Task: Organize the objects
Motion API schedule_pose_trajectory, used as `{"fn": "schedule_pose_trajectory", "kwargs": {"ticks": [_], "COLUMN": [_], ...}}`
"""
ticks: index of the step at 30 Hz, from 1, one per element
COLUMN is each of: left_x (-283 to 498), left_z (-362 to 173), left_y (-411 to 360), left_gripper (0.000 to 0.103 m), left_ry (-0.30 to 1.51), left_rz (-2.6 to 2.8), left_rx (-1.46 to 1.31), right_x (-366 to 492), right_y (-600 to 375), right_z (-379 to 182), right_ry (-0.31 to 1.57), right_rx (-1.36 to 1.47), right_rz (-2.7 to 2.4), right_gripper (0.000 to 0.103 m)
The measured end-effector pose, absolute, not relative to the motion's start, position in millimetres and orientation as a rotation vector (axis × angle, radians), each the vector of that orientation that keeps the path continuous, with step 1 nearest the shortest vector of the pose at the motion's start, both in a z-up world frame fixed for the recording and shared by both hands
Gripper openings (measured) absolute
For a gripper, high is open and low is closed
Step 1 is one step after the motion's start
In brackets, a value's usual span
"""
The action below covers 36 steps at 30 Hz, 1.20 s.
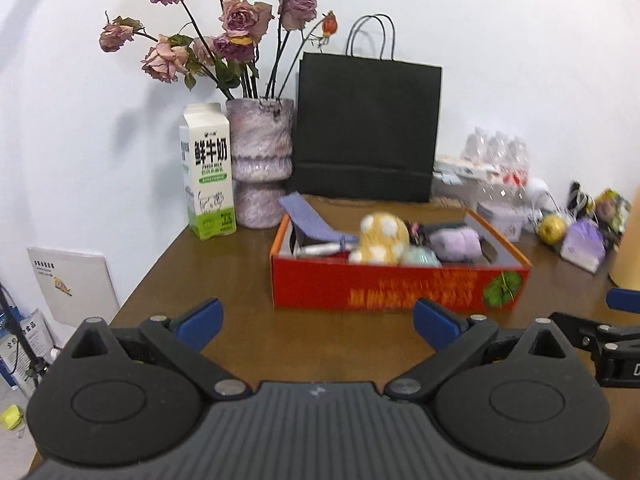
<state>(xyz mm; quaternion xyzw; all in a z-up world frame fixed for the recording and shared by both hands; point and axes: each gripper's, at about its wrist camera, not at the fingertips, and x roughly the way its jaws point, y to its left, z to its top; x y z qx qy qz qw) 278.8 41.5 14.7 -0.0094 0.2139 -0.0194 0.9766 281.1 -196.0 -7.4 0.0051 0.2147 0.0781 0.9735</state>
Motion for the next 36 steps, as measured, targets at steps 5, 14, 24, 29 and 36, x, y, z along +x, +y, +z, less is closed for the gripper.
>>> {"fn": "schedule_pose_trajectory", "kwargs": {"ticks": [5, 14, 24, 29, 36], "left_x": [241.7, 190.5, 154.8, 144.4, 136.2], "left_z": [8.0, 5.9, 11.0, 13.1, 15.2], "left_y": [39.2, 37.0, 38.7, 36.6, 35.0], "left_gripper": [0.103, 0.103, 0.103, 0.103, 0.103], "left_ry": [0.458, 0.468, 0.462, 0.458, 0.45], "left_rz": [-0.06, -0.056, -0.052, -0.053, -0.049], "left_rx": [0.008, 0.044, 0.044, 0.047, 0.044], "right_x": [250.2, 203.8, 165.7, 154.7, 147.0], "right_y": [-192.2, -185.3, -189.3, -192.2, -195.6], "right_z": [-16.5, -13.5, -4.2, -3.0, -2.5], "right_ry": [0.459, 0.452, 0.436, 0.431, 0.431], "right_rx": [-0.008, -0.02, -0.001, 0.009, 0.013], "right_rz": [0.18, 0.204, 0.202, 0.197, 0.191], "right_gripper": [0.103, 0.103, 0.103, 0.103, 0.103]}}
